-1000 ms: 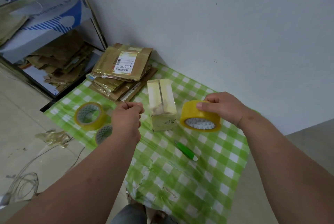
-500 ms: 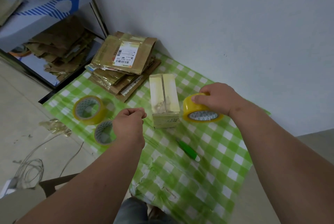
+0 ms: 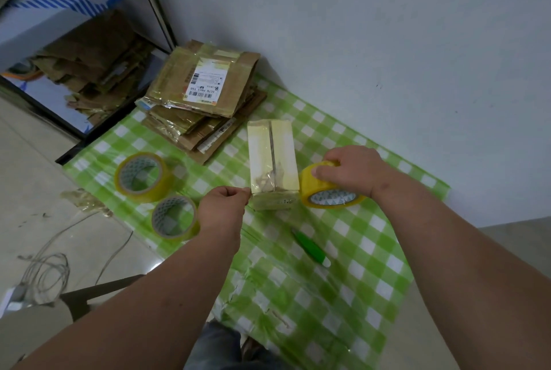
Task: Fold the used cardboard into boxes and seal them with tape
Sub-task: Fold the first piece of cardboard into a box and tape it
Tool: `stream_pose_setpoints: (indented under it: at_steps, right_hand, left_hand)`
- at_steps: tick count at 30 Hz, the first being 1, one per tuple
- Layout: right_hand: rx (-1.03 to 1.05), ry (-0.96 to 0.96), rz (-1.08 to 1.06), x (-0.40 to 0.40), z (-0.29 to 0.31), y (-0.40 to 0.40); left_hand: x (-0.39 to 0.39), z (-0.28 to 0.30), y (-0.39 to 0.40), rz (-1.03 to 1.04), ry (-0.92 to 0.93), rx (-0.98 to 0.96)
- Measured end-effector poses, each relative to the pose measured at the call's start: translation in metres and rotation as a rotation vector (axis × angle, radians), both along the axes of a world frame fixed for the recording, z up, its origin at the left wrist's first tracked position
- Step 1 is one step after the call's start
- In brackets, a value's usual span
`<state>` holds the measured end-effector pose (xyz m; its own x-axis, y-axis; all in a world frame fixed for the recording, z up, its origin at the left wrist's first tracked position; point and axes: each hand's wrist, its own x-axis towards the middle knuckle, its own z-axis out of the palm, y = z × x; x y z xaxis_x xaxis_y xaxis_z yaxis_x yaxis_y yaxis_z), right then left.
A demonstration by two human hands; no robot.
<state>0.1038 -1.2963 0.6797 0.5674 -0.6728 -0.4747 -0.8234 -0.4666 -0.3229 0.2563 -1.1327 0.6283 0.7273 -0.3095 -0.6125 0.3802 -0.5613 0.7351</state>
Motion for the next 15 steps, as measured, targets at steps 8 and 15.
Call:
stream_pose_setpoints:
  at_steps: [8,15]
  right_hand:
    - [0.122,-0.191,-0.157,-0.003,-0.008,0.011]
    - [0.2,-0.344,-0.316,-0.015,-0.011,0.029]
  left_hand:
    - [0.014,0.0,-0.011,-0.331,-0.297,0.07]
    - [0.014,0.006,-0.019,-0.513,-0.415,0.03]
